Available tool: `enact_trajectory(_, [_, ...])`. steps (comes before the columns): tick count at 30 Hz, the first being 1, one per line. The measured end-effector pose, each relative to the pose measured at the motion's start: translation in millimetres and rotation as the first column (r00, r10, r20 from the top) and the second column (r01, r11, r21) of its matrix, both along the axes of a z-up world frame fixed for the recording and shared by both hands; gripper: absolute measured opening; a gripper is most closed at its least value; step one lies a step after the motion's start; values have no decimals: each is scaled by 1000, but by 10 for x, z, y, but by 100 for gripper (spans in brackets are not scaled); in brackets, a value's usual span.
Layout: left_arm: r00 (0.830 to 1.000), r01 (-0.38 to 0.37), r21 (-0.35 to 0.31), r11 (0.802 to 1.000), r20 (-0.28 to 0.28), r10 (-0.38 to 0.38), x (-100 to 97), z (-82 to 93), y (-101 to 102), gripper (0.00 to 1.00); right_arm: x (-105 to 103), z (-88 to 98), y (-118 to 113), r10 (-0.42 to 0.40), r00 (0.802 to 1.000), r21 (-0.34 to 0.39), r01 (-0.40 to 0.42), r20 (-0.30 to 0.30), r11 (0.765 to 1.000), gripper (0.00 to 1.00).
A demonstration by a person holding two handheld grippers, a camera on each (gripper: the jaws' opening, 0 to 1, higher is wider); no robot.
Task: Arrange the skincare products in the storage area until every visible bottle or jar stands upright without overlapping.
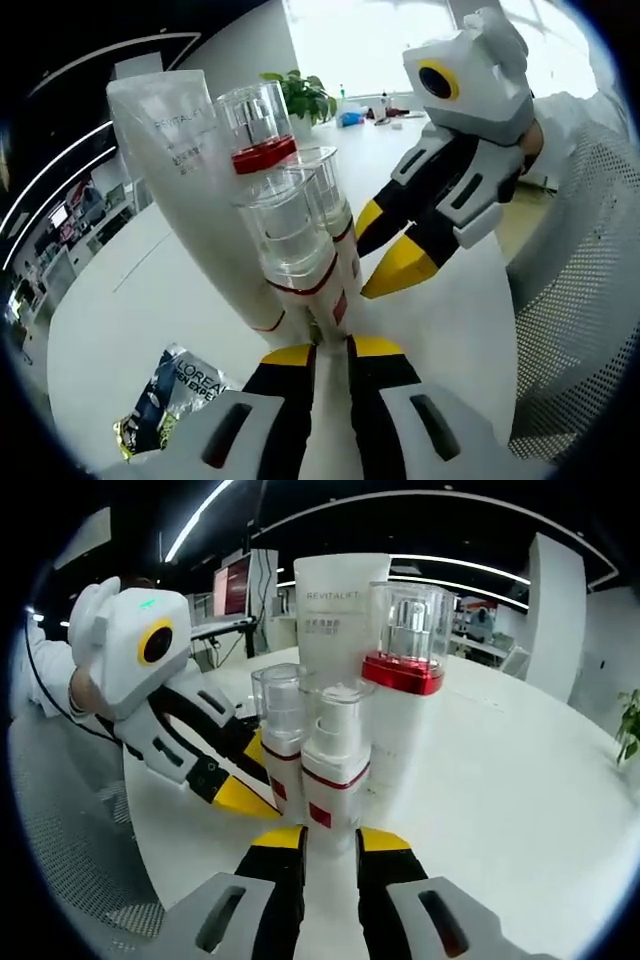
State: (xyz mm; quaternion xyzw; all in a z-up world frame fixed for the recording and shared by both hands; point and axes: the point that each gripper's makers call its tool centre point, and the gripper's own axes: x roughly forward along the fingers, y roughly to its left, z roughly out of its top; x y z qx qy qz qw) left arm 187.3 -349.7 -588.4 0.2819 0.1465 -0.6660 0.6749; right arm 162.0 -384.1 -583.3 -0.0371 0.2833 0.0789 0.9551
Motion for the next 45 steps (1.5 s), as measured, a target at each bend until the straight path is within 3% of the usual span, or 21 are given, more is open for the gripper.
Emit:
enact_trajectory(18, [999, -45, 2, 999, -10, 45, 9, -39, -73, 14, 34, -39, -70, -28, 1000, -2, 28, -5, 1000, 8])
enact_trajectory(45, [992, -120, 15, 993, -41, 120, -8, -80, -110, 15, 85, -107, -100, 3, 1000, -36, -4, -24, 999, 11])
